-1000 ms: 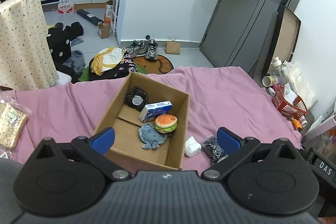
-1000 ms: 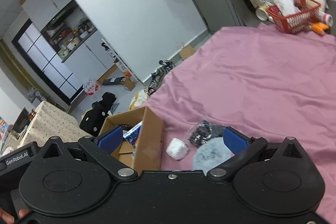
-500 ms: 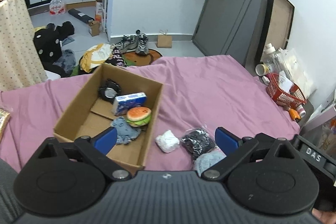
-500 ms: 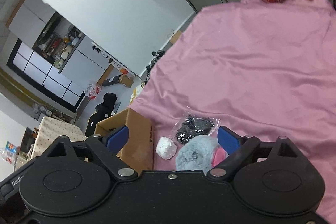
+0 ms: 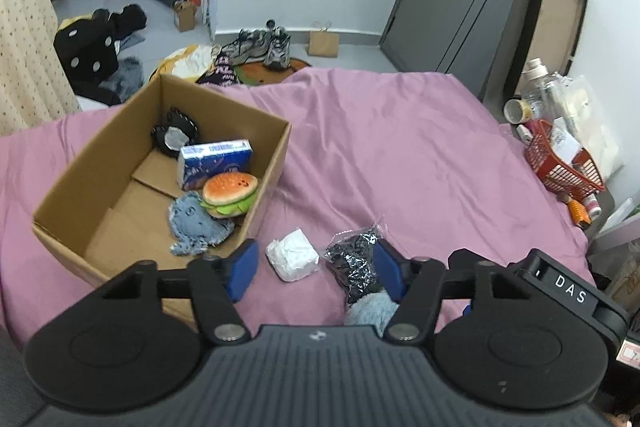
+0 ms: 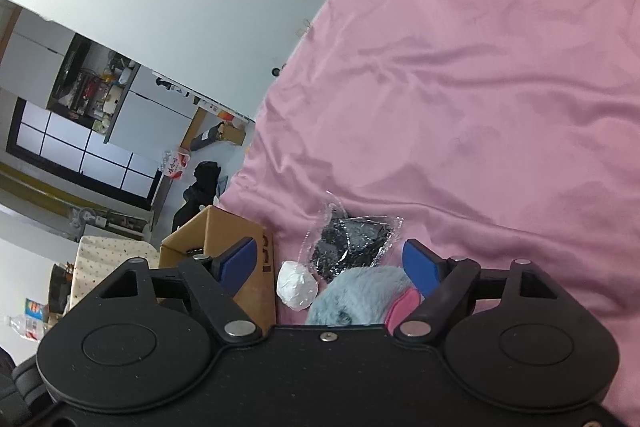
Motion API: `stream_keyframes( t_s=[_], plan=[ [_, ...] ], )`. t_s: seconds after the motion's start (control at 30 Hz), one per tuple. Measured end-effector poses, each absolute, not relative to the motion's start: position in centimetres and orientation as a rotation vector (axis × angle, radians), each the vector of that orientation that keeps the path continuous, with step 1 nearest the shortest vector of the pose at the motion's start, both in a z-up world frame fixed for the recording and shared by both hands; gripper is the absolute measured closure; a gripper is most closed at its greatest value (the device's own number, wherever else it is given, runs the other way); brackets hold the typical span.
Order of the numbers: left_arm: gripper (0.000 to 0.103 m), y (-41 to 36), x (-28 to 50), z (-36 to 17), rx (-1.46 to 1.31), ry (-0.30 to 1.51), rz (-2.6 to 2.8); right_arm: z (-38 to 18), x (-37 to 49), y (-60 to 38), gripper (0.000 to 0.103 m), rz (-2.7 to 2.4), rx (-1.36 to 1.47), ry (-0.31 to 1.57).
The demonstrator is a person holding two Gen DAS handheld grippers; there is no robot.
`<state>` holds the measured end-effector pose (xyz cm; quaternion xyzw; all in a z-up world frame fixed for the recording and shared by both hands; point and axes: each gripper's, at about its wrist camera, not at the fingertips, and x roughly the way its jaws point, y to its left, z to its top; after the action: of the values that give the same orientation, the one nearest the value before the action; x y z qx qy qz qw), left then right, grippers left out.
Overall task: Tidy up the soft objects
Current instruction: 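Move the right tool down over the black bead bag, then grasp the black bead bag with the right tool while the left tool grasps the white tissue wad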
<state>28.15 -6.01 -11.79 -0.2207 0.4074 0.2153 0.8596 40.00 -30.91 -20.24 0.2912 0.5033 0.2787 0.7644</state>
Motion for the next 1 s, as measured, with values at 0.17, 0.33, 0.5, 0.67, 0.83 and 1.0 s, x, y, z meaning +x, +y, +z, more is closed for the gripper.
stream_keyframes(
  t_s=[0.17,0.33,0.5,0.67,0.83,1.0],
  plan=[
    [0.052,-6.3,29.7,-13.5,-0.477,0.874,0.502,-21.8,41.0,-30.4,0.024,0.624,0.658,1.135],
    [0.053,-6.4,31.2,-15.4,-0.489,0.894,0.564,-23.9,42.4,-29.8,0.027,0.623,0.658,1.194],
    [0.057,-6.3,32.5,-17.3,-0.488,0.922,0.634,-25.6,43.4,-29.1,0.031,0.646,0.659,1.250],
    [0.057,-7.0,33.4,-17.6,-0.456,0.901,0.685,-26.8,44.2,-28.4,0.035,0.680,0.670,1.289],
    [0.057,-7.9,33.2,-17.7,-0.492,0.902,0.708,-27.4,44.6,-28.6,0.035,0.693,0.703,1.301],
    [0.057,-8.2,33.9,-18.7,-0.481,0.899,0.733,-27.9,44.6,-29.0,0.074,0.662,0.687,1.294]
  ],
)
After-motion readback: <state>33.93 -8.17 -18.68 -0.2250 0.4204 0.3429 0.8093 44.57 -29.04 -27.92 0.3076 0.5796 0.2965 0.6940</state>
